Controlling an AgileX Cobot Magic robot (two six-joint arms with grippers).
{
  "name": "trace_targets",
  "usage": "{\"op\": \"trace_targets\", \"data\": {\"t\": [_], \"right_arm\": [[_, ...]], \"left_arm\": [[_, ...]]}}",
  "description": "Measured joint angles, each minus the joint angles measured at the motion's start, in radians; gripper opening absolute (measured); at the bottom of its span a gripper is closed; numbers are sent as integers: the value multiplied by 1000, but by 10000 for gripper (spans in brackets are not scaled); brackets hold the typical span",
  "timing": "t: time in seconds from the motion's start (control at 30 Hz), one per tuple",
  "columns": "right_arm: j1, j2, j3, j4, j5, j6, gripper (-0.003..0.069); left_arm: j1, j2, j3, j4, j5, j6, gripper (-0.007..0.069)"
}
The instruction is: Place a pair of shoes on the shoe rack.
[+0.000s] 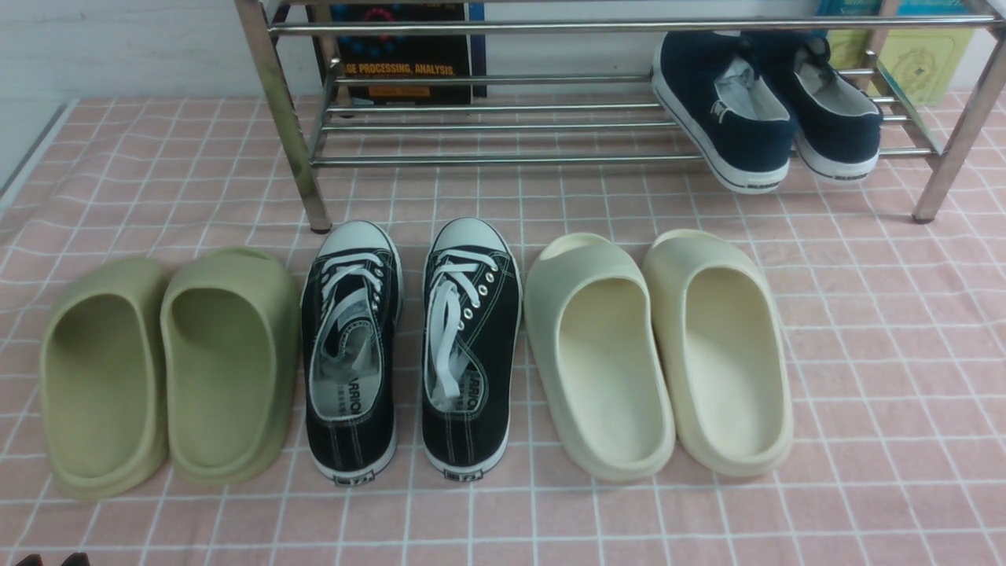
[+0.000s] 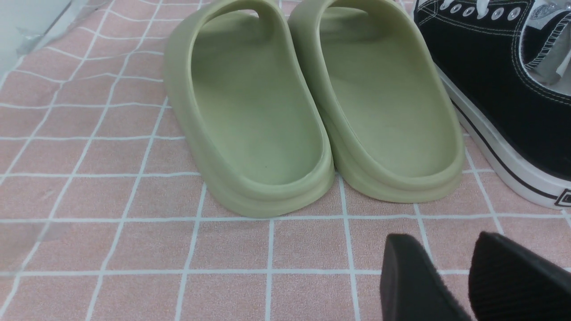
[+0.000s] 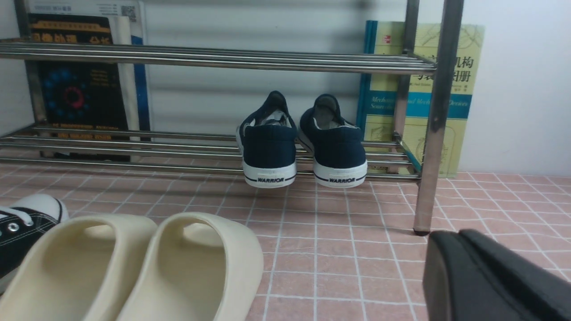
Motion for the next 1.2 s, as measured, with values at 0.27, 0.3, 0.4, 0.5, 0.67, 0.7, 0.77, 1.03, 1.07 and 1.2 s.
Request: {"op": "trace_targets", "data": {"t": [0.27, 0.3, 0.4, 0.5, 0.67, 0.7, 0.77, 1.03, 1.07, 1.2], "right_arm": [[-3, 0, 0, 0, 0, 0, 34], [-3, 0, 0, 0, 1, 0, 36], [-3, 0, 0, 5, 72, 0, 39], [-3, 0, 0, 6, 223, 0, 41], [-3, 0, -5, 10, 402, 0, 48], [-3, 0, -5, 11, 406, 0, 48], [-3, 0, -5, 11, 409, 0, 50], [-3, 0, -6, 11, 412, 0, 59], [-3, 0, -6, 11, 412, 0, 60], [-3, 0, -6, 11, 412, 0, 65]], "left_arm": [[0, 0, 0, 0, 0, 0, 237], [0, 0, 0, 0, 0, 0, 237], [0, 0, 0, 0, 0, 0, 237], [0, 0, 0, 0, 0, 0, 237], [0, 0, 0, 0, 0, 0, 237], [0, 0, 0, 0, 0, 0, 237], [0, 0, 0, 0, 0, 0, 237], [0, 0, 0, 0, 0, 0, 237], [0, 0, 0, 0, 0, 0, 237], [0, 0, 0, 0, 0, 0, 237]]}}
